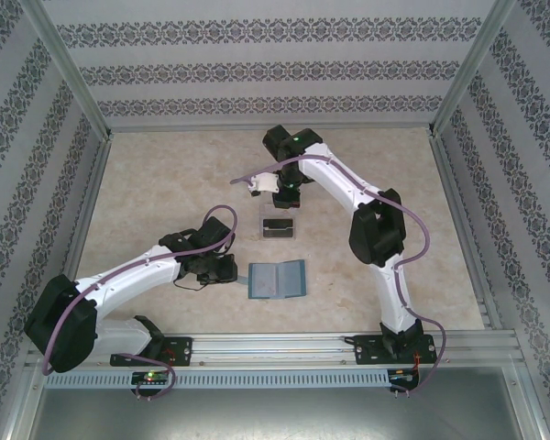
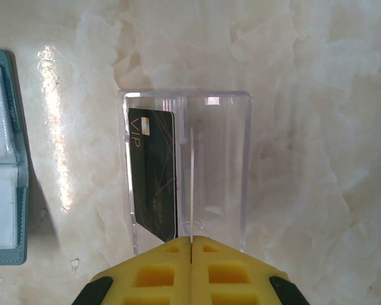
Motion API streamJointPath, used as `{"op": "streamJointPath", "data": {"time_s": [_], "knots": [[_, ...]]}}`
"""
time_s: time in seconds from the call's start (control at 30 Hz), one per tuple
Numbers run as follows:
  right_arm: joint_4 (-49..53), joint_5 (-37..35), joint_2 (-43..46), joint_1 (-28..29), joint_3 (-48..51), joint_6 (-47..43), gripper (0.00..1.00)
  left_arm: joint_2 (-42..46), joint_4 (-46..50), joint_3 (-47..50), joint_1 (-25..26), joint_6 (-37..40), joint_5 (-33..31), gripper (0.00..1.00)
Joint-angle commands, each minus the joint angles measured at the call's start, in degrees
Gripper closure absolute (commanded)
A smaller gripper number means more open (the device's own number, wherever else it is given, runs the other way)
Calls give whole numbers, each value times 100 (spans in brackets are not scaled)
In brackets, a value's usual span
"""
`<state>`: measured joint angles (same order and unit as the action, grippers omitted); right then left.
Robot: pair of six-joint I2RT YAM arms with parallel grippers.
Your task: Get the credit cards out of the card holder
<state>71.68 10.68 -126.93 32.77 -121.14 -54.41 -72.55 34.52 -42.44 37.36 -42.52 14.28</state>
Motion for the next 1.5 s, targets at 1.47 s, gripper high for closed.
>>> {"op": "streamJointPath", "data": {"time_s": [1.47], "knots": [[518, -336, -453, 118, -810, -384, 100, 13, 346, -203, -150, 153, -134, 82]]}}
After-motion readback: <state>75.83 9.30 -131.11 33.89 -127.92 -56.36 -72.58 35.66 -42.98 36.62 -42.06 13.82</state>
